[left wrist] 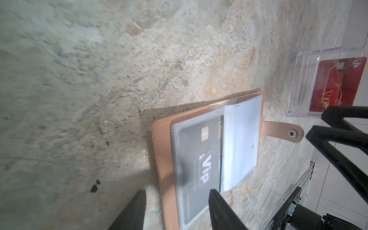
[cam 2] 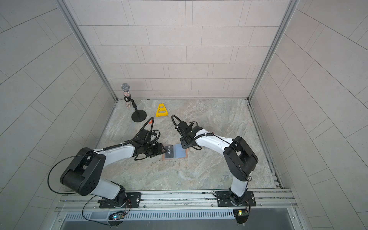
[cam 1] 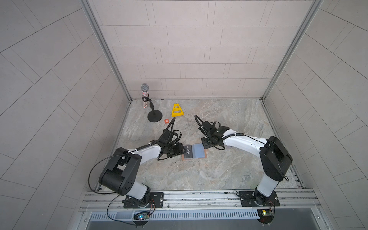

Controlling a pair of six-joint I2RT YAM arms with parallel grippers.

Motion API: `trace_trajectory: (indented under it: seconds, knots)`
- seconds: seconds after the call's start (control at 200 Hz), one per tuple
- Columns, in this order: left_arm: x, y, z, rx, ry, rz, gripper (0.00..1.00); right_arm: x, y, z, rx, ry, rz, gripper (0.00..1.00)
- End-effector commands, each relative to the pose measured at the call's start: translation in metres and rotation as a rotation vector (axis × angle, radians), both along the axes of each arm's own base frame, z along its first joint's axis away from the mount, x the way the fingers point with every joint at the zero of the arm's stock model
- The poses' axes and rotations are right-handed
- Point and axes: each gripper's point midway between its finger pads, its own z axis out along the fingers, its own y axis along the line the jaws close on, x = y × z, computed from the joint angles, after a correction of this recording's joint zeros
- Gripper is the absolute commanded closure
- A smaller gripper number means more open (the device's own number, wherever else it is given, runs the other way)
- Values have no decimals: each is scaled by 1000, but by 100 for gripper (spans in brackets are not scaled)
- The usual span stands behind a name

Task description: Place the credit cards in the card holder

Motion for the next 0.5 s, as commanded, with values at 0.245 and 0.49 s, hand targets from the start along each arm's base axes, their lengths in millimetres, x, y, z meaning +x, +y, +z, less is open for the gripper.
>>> trace_trajectory:
  seconds: [0.245, 0.49]
  knots:
    - [-8, -7, -12, -32, 49, -18, 43, -10, -5, -25, -26, 84, 18, 55]
    - [-5, -13, -9, -69, 51, -21, 43, -14, -7, -36, -31, 111, 20, 68]
